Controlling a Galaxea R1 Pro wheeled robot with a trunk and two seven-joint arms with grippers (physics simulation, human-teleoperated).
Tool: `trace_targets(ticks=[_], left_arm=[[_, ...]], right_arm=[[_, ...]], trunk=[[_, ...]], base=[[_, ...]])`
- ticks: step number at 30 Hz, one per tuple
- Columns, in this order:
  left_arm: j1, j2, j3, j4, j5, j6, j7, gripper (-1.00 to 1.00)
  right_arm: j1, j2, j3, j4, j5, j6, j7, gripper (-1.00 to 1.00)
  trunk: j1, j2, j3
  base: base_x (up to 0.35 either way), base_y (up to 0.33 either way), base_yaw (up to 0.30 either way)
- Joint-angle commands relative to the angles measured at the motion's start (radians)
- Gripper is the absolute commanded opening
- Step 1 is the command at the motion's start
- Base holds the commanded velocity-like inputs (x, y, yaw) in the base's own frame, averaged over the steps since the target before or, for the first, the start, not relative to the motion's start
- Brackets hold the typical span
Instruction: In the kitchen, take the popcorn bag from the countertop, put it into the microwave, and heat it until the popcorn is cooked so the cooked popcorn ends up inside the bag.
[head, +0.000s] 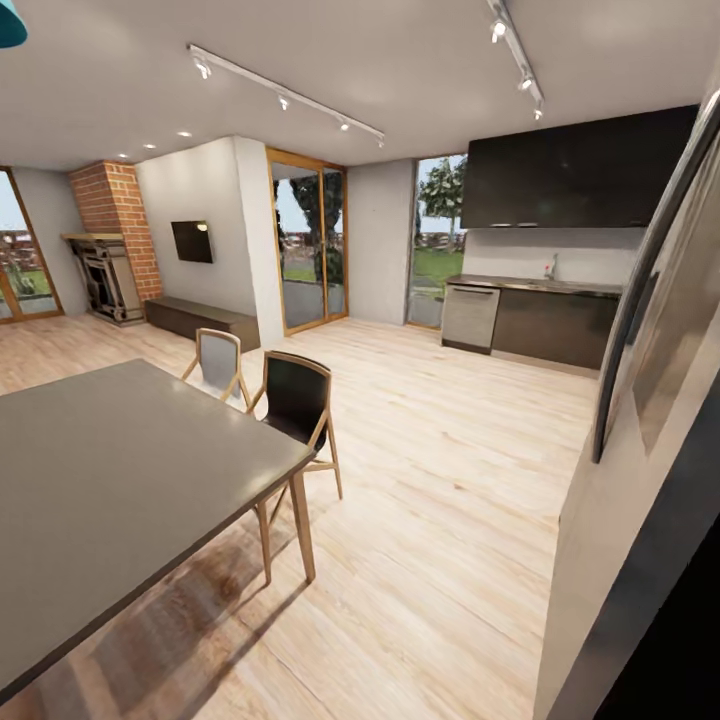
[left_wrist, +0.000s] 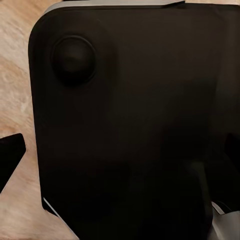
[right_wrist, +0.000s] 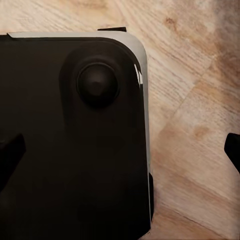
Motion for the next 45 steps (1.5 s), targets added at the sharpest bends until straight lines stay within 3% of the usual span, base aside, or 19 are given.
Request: trace_targets(ticks=[1,18,45], left_arm=[[0.000,0.000,0.000,-0.001,0.005,0.000,-0.001,1.00],[0.000,-0.001,0.000,-0.001,0.005,-0.001,-0.001,1.00],[0.000,0.000,0.000,-0.001,0.006,-0.001,-0.001,1.00]], right_arm=[[0.000,0.000,-0.001,0.001,-0.007,-0.005,0.005,1.00],[0.000,0.001,-0.002,0.001,-0.018,-0.005,0.003,1.00],[0.000,0.000,-0.003,0.002,-0.018,-0.005,0.004,1.00]], trunk=[[0.001,0.000,-0.001],[0.001,0.000,-0.001],[0.001,0.000,0.010]], base=[[0.306,0.130,0.000],[0.299,0.129,-0.032],[0.014,0.014,-0.245]])
